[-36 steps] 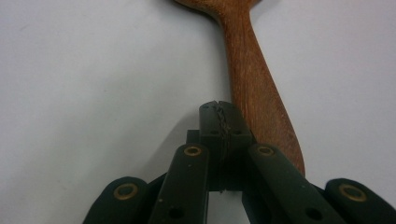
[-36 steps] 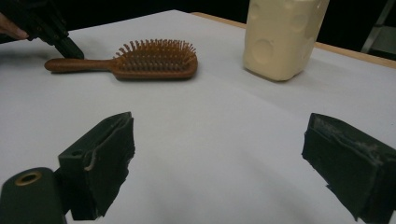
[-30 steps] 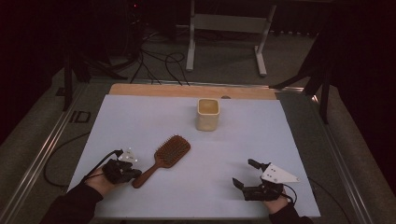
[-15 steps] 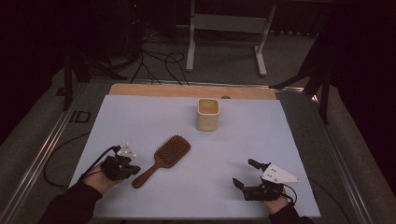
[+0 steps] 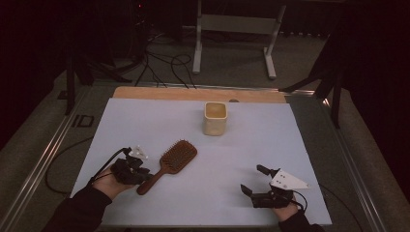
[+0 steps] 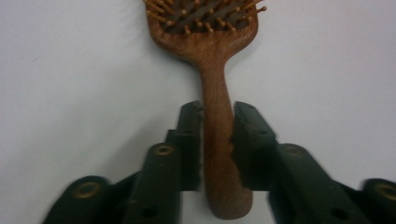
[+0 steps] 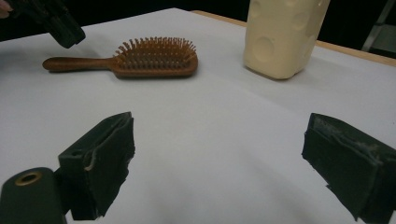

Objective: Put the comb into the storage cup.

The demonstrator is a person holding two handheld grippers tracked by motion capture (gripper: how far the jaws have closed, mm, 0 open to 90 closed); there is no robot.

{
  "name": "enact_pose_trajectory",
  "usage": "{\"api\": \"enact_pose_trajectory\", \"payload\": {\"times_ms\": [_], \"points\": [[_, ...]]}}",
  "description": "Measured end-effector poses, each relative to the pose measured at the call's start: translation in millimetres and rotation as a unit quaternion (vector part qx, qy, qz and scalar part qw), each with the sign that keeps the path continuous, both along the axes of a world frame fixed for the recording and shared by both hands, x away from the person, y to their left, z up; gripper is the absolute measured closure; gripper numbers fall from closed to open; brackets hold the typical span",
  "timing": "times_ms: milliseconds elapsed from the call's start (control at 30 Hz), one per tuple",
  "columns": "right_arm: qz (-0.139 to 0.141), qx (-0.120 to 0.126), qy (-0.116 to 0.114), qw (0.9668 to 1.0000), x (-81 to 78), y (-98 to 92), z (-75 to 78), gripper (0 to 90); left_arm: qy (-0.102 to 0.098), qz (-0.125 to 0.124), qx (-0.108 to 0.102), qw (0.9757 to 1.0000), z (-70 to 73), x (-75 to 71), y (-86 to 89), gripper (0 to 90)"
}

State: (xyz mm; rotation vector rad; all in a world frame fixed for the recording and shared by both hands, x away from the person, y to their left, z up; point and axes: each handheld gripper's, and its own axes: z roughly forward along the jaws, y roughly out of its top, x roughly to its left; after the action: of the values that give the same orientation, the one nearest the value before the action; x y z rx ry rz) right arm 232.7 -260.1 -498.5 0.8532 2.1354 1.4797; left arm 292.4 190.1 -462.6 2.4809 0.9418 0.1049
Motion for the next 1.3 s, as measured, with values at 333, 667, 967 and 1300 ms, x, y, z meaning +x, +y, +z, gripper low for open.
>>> {"api": "enact_pose_trajectory", "payload": {"times_ms": [333, 667, 967, 1300], "points": [[0.0, 0.0, 0.002, 1.0, -0.1, 0.4, -0.2, 8.9, 0.011, 0.001, 0.02, 0.9997, 3.2, 7.9, -19.4, 40.8], [0.001, -0.002, 0.002, 1.0, -0.2, 1.4, -0.4, 8.9, 0.051, 0.028, 0.037, 0.9976, -2.1, 18.3, -34.5, 4.5], [0.002, -0.004, 0.002, 1.0, -0.3, 2.2, -0.5, 8.9, 0.073, 0.02, 0.074, 0.9944, -8.8, 27.4, -48.2, 1.4], [0.003, -0.006, 0.002, 1.0, -0.1, 2.2, -0.8, 8.9, 0.101, 0.013, 0.085, 0.9911, -10.8, 39.3, -54.3, 8.4]]}}
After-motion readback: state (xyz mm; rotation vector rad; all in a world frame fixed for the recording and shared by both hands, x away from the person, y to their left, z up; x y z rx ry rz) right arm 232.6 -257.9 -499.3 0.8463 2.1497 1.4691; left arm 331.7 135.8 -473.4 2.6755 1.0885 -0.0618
